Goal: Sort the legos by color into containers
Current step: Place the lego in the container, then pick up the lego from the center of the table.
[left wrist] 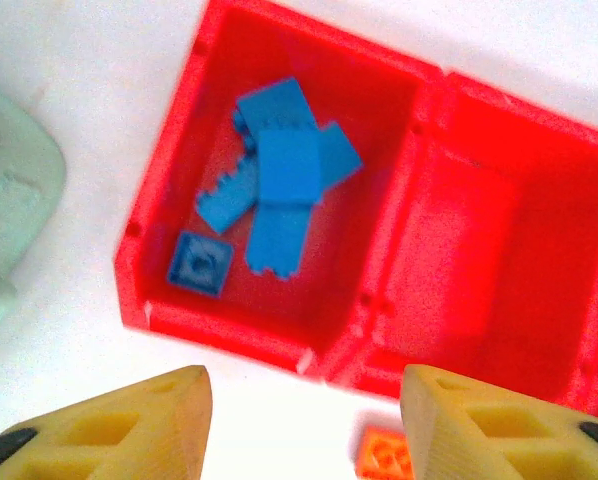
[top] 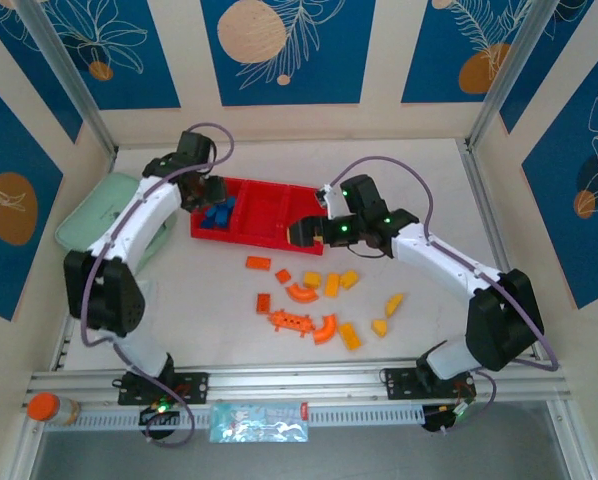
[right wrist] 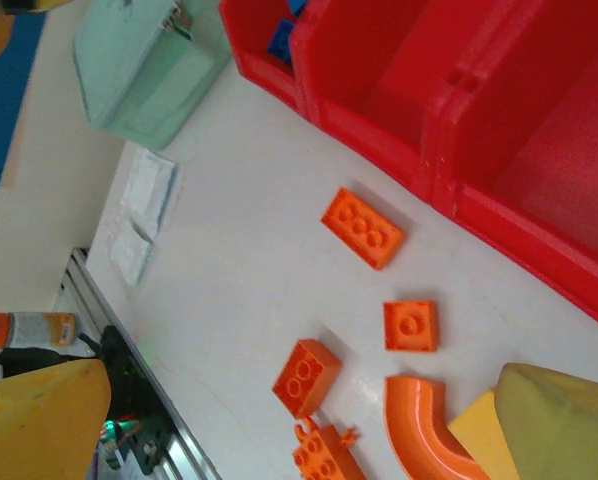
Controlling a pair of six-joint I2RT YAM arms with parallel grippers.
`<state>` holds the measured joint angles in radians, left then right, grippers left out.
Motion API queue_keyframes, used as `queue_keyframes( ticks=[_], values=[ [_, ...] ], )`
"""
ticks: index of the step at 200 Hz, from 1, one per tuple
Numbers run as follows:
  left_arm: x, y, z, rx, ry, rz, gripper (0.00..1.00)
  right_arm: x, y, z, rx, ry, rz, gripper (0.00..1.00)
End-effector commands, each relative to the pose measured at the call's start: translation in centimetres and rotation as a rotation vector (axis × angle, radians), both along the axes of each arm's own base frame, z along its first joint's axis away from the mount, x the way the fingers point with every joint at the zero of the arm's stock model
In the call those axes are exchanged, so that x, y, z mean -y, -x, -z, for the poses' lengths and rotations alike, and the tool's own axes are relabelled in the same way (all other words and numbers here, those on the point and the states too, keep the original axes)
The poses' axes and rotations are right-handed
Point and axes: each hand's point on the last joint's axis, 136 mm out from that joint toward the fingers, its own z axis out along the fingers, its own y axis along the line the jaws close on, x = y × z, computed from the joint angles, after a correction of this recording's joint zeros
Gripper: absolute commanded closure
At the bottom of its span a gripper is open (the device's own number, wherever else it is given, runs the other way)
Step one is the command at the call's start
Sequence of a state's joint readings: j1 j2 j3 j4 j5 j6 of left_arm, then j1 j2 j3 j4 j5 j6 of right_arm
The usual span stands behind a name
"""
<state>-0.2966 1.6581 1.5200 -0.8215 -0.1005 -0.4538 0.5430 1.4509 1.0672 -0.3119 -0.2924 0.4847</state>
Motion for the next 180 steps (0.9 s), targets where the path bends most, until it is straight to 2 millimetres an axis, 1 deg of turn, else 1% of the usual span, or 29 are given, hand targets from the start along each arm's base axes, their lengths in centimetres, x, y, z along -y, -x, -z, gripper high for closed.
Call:
queue_keyframes(
  ticks=[1,35,44,58,74,92,114,157,180],
  values=[
    [3.1,3.1,1.1,-0.03,0.039,0.106,0.46,0.8,1.2,1.6,-0.011,0.025,-0.025,0.01],
    [6.7,6.9,3.0,-0.061,0.046,0.185,0.43,1.2,2.3,3.7,-0.001,0.007,-0.031,0.01],
    [7.8,7.9,3.6,-0.063,0.047,0.219,0.41,1.3,2.6,4.6,-0.006,0.008,-0.032,0.01],
    [8.4,9.1,4.9,-0.085,0.034,0.215,0.4,1.5,3.0,5.7,-0.012,0.011,-0.029,0.01],
    [9.1,9.8,6.1,-0.087,0.043,0.222,0.39,1.6,3.2,6.5,0.008,0.009,-0.033,0.01],
    [10.2,10.2,7.1,-0.077,0.045,0.257,0.36,1.5,3.4,7.3,0.027,-0.004,-0.045,0.01],
    [10.6,10.2,8.4,-0.087,-0.008,0.283,0.32,1.4,3.1,7.8,0.052,-0.007,-0.052,0.01],
    [9.7,9.2,11.1,-0.103,-0.116,0.242,0.28,1.0,3.1,7.8,0.113,-0.02,-0.066,0.01],
    [9.5,8.8,12.2,-0.11,-0.149,0.236,0.24,1.2,3.1,7.9,0.123,-0.011,-0.057,0.01]
  ],
)
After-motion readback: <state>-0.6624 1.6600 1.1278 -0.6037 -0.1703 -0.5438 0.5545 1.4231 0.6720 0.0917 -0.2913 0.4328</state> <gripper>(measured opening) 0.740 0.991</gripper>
